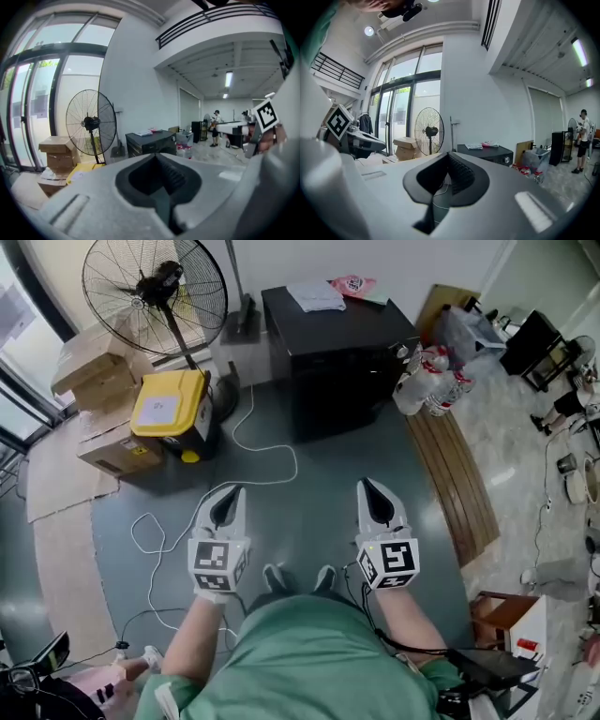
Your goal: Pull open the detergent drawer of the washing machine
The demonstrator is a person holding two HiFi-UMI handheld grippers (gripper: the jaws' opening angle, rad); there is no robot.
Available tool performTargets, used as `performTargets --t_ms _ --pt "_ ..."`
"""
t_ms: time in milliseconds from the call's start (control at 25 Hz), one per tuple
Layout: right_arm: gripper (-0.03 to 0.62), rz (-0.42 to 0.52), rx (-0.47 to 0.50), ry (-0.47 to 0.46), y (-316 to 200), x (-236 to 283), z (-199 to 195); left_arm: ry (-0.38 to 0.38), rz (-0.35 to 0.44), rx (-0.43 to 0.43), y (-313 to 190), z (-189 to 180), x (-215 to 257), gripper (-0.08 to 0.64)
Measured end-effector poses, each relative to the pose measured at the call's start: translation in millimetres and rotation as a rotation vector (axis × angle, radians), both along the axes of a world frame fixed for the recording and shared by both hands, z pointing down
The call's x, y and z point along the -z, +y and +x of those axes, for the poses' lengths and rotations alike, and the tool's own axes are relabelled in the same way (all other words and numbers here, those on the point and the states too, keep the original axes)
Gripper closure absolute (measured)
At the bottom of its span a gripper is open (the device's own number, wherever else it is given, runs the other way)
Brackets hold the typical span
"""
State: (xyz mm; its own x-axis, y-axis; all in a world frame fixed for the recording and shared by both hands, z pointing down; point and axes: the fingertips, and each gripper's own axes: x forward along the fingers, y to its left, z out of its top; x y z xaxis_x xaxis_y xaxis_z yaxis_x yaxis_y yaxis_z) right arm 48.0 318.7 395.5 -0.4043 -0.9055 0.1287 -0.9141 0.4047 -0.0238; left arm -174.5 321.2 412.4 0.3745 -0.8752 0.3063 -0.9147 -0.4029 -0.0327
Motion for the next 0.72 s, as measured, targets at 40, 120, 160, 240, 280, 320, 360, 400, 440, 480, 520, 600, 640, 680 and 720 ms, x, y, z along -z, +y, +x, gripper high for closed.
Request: performTargets --t_ms 40,120,160,240,280,320,360,400,440,480,520,600,640,680,720 --pt "0.591 0.002 0.003 -0.008 1 1 2 0.0 0.004 0.002 1 2 2 0.56" --pt "0.591 0.009 0.001 -0.027 0 5 10 0.004 0.017 0.008 2 9 7 0.56" --pt "0.591 0.012 -0.003 -0.034 -1 8 16 0.01 0.027 0.012 2 12 11 0.554" --pt "0.576 0.018 -0.002 -0.043 -3 12 26 0.024 0.056 0.025 1 19 20 0.514" --pt "0.537 0.021 0.001 -0.046 -4 14 31 0.03 0.071 0.031 0 23 25 0.48" --pt "0.488 0.023 0.005 -0.047 -5 16 36 0.036 0.083 0.036 -1 28 28 0.443" --pt "0.463 0.026 0.008 -0.046 -6 17 42 0.041 0.094 0.039 -2 33 32 0.42" --pt "0.463 0.029 0.011 -0.045 -6 18 49 0.044 0.101 0.041 -2 39 34 0.409" --pt "0.463 0.033 0.014 -0.044 -6 19 55 0.045 0.107 0.041 -1 46 37 0.408" --pt "0.463 0.036 0.018 -0.042 -6 21 62 0.044 0.111 0.04 0 54 39 0.408" --pt "0.463 0.039 0.023 -0.041 -7 22 69 0.041 0.114 0.04 0 61 41 0.408" --pt "0.463 0.044 0.031 -0.044 -7 25 82 0.035 0.116 0.041 3 76 44 0.408" --pt "0.463 0.046 0.033 -0.047 -8 25 88 0.032 0.116 0.042 4 83 44 0.408" --pt "0.462 0.046 0.034 -0.05 -8 25 94 0.028 0.114 0.043 5 89 43 0.408" --pt "0.463 0.045 0.036 -0.054 -9 24 99 0.025 0.111 0.044 7 94 42 0.408"
